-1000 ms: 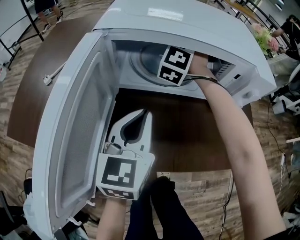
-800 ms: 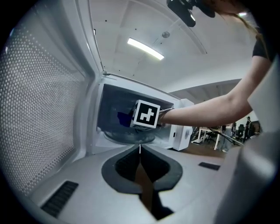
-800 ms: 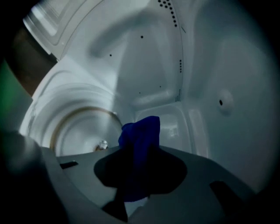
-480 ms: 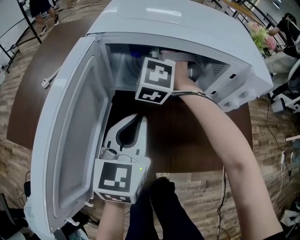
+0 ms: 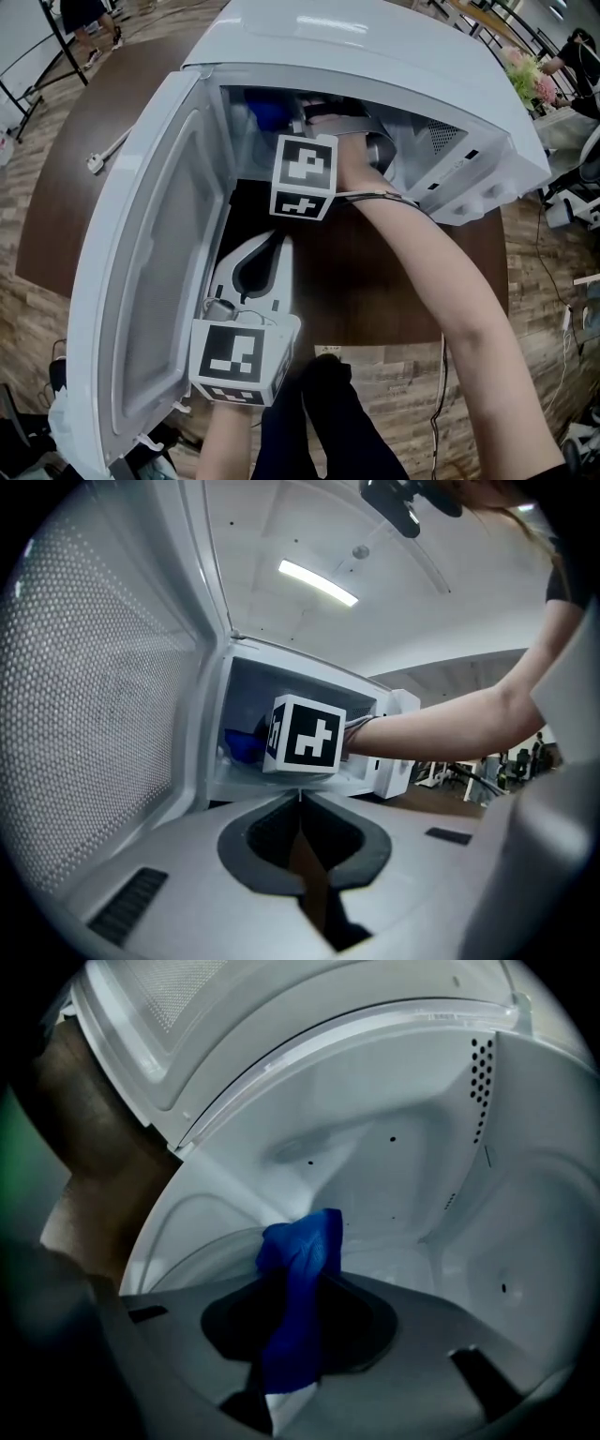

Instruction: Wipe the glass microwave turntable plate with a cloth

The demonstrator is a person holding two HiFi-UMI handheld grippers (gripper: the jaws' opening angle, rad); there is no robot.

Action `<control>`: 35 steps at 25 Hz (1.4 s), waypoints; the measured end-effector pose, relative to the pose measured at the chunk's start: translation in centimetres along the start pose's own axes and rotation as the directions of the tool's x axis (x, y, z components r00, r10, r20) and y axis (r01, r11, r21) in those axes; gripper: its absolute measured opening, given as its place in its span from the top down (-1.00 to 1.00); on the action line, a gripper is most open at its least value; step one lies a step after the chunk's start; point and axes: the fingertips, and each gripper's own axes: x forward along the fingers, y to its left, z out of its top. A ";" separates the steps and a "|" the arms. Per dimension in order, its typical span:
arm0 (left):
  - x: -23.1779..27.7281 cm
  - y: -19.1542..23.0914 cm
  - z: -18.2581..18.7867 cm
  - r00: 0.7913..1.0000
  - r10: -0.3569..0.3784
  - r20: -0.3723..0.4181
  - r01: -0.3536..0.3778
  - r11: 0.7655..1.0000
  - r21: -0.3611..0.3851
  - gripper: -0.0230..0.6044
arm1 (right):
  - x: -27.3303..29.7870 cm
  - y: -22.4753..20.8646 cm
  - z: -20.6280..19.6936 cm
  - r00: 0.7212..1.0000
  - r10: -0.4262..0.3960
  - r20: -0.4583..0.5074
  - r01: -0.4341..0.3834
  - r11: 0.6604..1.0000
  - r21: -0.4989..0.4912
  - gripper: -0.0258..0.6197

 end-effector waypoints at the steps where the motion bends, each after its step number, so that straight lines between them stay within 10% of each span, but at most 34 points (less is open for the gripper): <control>1: 0.0 0.0 0.0 1.000 0.000 0.000 0.000 1.000 -0.002 0.90 | 0.0 0.0 -0.3 1.000 -0.001 -0.007 0.001 1.000 -0.001 0.65; 24: 0.4 -1.1 0.0 0.999 -0.048 -0.015 0.048 0.999 0.016 0.90 | -0.8 0.7 -10.6 0.956 -0.005 -0.294 -0.063 0.973 -0.221 0.67; 35: 0.4 -1.5 0.0 0.998 -0.061 -0.014 0.061 0.998 0.018 0.90 | -1.8 2.0 -16.3 0.788 0.039 -0.614 -0.352 0.848 -0.398 0.68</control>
